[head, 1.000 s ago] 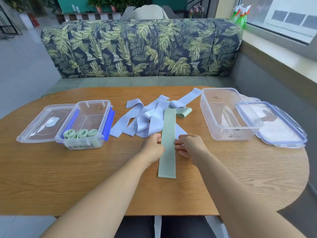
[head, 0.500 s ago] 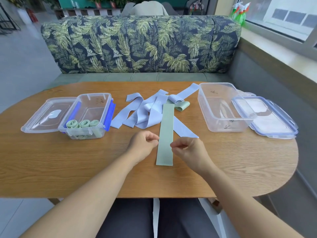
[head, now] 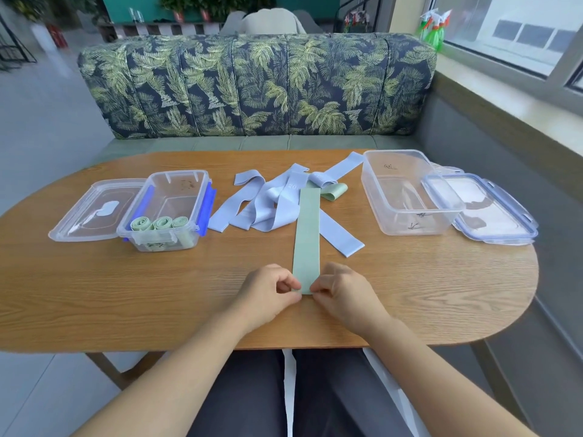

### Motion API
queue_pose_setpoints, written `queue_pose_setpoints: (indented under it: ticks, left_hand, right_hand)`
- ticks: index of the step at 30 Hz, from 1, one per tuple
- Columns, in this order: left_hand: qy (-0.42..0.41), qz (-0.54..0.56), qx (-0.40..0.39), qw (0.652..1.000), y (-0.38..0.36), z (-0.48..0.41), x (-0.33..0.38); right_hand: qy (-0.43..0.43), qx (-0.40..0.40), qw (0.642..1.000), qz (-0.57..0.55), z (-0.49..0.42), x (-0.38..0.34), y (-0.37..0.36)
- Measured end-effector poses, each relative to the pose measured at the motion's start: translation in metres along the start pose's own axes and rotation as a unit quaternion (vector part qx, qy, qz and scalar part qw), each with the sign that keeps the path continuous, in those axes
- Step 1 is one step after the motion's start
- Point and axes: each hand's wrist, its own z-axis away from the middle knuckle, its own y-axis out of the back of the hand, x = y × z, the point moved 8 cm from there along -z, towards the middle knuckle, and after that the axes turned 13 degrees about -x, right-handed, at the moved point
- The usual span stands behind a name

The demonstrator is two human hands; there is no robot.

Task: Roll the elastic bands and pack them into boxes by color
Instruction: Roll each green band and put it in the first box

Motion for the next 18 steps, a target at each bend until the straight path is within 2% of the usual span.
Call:
queue_pose_setpoints:
  ticks: [10, 18]
  left_hand:
    - [-0.026, -0.111, -0.049, 0.992, -0.007, -0.004, 0.01]
    - [0.051, -0.099, -0.119, 0.987, -0.005, -0.014, 0.006]
  right_hand:
    - [-0.011, -0.022, 1.0, -0.017, 0.001, 0.007, -0.001]
    - [-0.116, -0.113, 0.979, -0.123, -0.008, 0.027, -0.002]
